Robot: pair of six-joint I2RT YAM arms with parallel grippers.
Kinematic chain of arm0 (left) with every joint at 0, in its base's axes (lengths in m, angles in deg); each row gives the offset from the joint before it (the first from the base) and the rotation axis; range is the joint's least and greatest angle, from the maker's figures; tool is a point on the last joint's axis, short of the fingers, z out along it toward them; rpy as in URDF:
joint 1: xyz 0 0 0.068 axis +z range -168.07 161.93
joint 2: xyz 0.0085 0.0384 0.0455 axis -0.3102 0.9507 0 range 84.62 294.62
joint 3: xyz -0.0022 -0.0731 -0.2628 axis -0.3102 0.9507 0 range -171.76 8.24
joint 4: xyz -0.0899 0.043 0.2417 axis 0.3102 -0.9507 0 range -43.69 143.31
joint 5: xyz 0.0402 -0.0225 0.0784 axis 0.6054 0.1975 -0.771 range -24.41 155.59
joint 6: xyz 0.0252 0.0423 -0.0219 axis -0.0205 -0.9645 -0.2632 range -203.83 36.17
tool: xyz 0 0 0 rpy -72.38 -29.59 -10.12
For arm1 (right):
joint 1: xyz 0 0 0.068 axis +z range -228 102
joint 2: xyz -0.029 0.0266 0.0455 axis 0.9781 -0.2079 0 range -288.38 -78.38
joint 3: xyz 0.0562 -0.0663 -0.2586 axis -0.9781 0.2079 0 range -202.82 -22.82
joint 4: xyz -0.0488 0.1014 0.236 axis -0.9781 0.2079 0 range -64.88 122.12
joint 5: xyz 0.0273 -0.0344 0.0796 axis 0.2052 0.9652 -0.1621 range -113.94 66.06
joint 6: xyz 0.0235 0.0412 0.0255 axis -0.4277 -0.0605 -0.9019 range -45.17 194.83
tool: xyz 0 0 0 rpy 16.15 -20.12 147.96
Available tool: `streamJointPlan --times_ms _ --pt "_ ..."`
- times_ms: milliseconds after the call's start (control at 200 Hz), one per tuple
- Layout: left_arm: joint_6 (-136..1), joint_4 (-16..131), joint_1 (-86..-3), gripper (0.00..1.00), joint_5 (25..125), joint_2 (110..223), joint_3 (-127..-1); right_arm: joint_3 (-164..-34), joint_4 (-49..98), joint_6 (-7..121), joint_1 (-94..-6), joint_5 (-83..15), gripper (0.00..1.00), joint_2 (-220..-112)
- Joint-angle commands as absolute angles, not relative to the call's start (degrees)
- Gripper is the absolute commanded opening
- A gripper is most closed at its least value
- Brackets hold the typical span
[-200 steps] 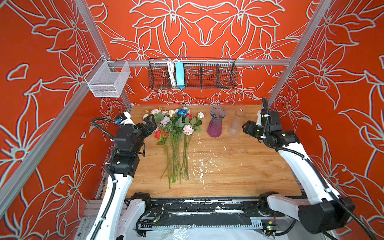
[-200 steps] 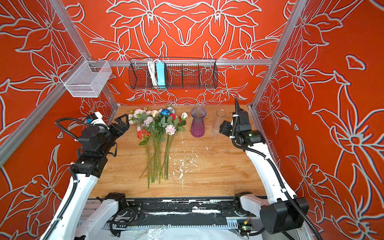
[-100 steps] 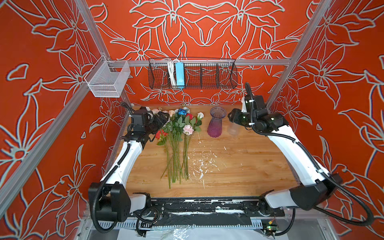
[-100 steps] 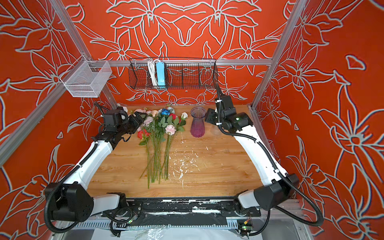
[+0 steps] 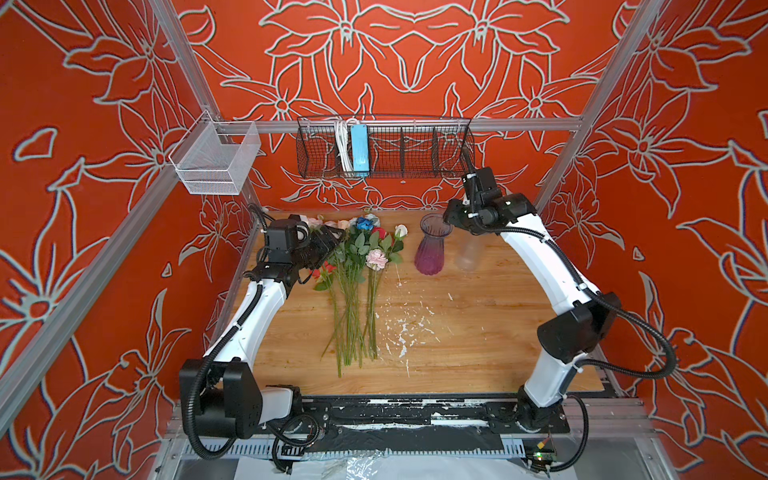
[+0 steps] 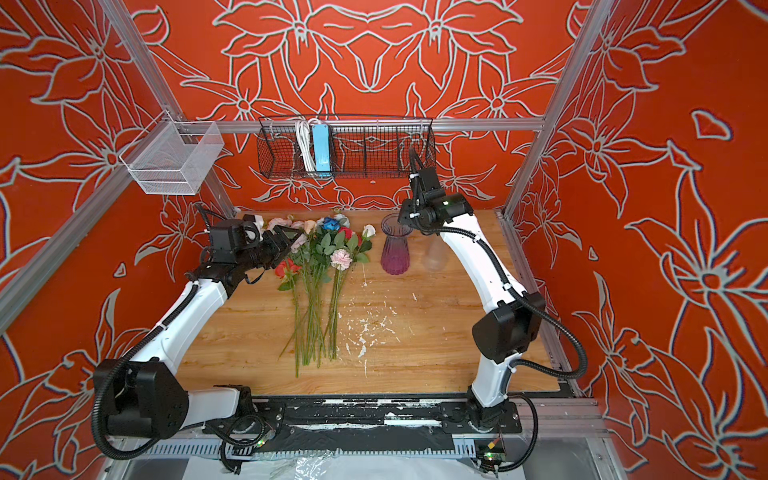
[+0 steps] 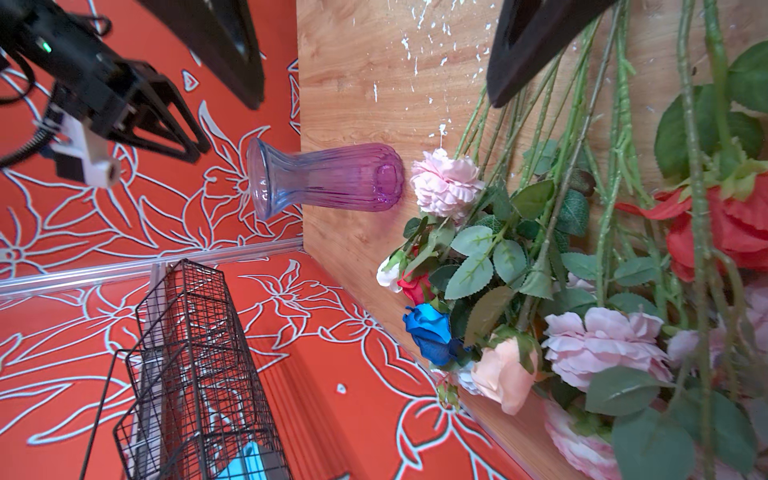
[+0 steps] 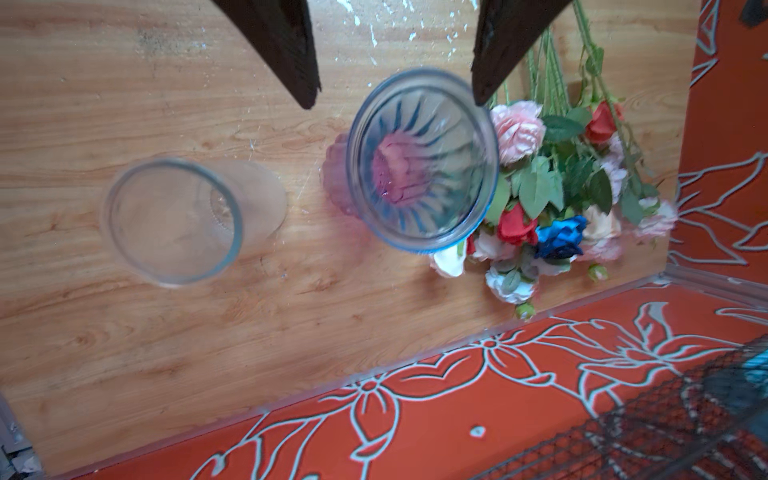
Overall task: Arrange the flowers into the vase
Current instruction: 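Grasp the purple vase rim with the right gripper while the left hovers over the flowers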
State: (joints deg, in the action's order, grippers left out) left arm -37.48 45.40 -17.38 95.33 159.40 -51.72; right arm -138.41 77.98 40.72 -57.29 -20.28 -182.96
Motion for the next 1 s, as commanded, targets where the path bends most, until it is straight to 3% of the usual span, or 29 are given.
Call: streamJointPlan --times_ms 0,365,540,660,996 --pt "-37.1 47.1 -17.4 0.84 97.1 159.7 -51.6 -143.2 84.3 42.3 -58.3 -18.8 0.6 -186.8" --pt "-36.5 48.0 -17.3 0.83 97.7 160.4 -51.2 -145.4 84.8 43.6 -59.0 -21.8 0.54 -193.0" --pt "-36.7 47.7 -17.2 0.82 97.3 160.6 -51.3 -147.2 84.7 43.0 -59.1 -24.0 0.42 -196.2" --pt "-36.6 47.7 -17.0 0.82 97.3 160.9 -51.3 -147.2 84.2 42.4 -59.2 -24.6 0.4 -197.2" --pt "-35.3 48.7 -14.9 0.82 98.7 160.8 -50.9 -141.2 80.7 39.7 -59.5 -26.6 0.23 -193.9"
